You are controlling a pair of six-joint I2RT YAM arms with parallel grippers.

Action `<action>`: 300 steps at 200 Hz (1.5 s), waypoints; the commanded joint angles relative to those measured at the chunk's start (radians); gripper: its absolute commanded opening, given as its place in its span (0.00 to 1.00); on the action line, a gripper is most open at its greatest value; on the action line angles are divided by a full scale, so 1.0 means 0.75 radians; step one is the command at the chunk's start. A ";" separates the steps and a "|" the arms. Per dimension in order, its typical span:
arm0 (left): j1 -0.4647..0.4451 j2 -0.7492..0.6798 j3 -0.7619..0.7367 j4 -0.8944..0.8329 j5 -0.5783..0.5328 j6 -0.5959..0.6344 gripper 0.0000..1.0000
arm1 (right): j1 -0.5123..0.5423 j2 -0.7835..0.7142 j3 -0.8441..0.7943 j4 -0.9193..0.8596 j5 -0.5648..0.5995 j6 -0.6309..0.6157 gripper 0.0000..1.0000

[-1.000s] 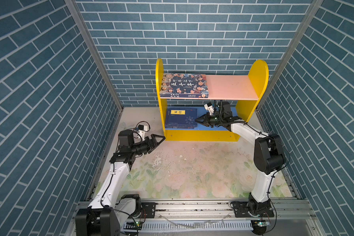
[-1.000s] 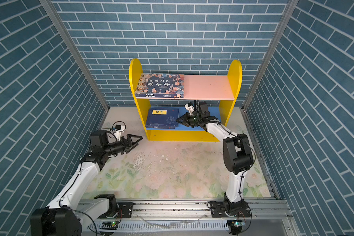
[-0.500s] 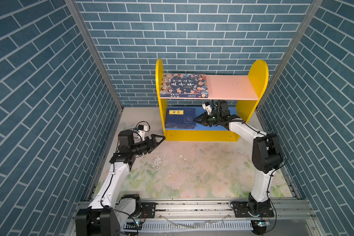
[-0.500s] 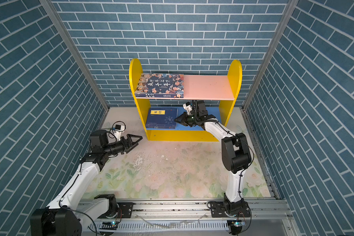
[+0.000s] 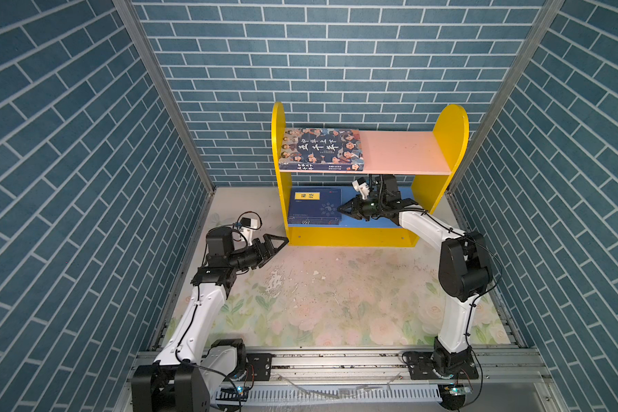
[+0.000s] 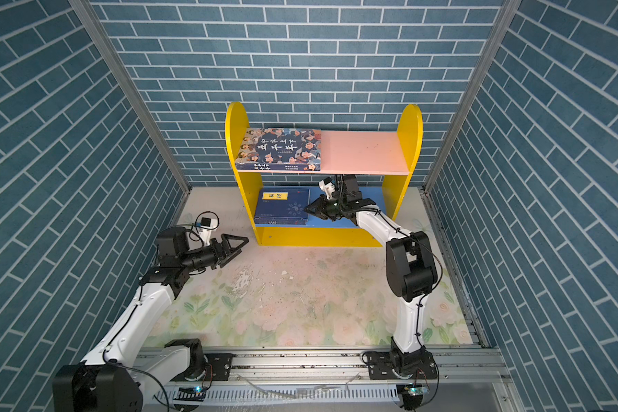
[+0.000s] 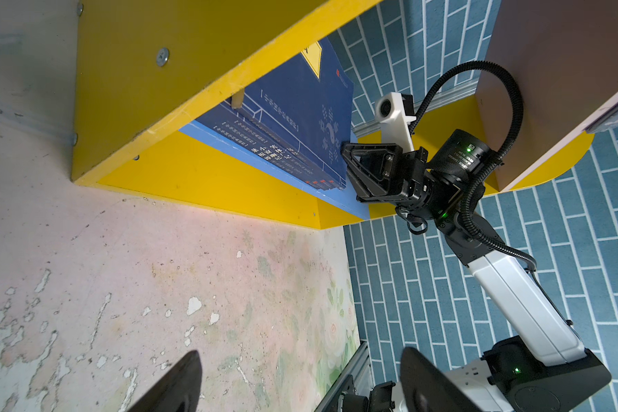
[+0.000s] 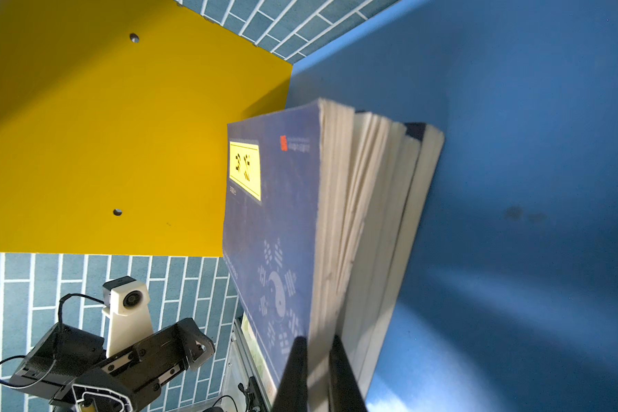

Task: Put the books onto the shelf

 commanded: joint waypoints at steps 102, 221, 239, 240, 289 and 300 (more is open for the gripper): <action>0.010 -0.017 -0.015 0.029 0.004 -0.003 0.89 | 0.057 0.047 0.070 -0.037 0.066 -0.115 0.00; 0.010 -0.021 -0.020 0.027 0.007 -0.004 0.89 | 0.071 -0.018 0.040 -0.093 0.189 -0.176 0.27; 0.010 -0.022 -0.023 0.024 0.007 -0.005 0.89 | 0.070 -0.055 0.012 -0.067 0.226 -0.177 0.33; 0.010 -0.023 -0.023 0.023 0.007 -0.005 0.89 | 0.070 -0.057 0.010 -0.068 0.228 -0.177 0.33; 0.010 -0.028 -0.023 0.020 0.008 -0.004 0.89 | 0.068 -0.140 -0.040 -0.024 0.327 -0.181 0.35; 0.010 -0.027 -0.023 0.018 0.009 -0.005 0.89 | 0.067 -0.152 -0.048 -0.022 0.347 -0.180 0.35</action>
